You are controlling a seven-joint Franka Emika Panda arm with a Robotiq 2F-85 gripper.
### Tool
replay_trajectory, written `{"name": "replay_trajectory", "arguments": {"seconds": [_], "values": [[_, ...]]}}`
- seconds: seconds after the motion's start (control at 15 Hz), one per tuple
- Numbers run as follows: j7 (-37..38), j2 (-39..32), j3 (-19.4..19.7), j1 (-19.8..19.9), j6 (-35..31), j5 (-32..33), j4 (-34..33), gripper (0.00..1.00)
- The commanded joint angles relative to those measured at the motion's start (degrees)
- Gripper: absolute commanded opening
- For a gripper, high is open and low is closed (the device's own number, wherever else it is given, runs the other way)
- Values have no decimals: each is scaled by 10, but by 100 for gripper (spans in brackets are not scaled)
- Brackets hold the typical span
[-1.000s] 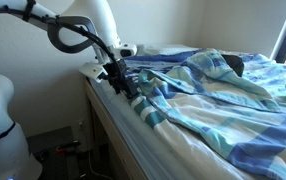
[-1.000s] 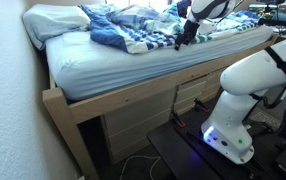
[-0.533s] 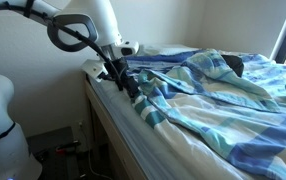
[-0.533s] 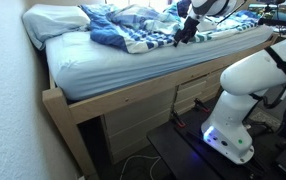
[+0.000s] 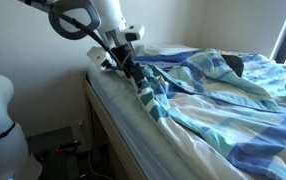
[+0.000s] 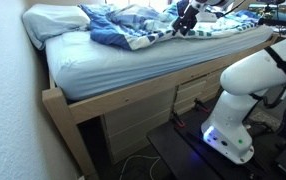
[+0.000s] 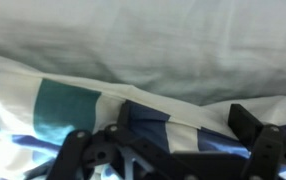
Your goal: Straighten the top bedspread
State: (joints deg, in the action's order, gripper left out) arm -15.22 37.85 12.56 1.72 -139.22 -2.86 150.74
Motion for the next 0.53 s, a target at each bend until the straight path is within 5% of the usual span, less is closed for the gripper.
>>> {"name": "replay_trajectory", "arguments": {"seconds": [0.0,0.47], "values": [[24,-7,-15,5,4,-3,-30,100],[49,18,-26,0,120,-16,-82,100]]}}
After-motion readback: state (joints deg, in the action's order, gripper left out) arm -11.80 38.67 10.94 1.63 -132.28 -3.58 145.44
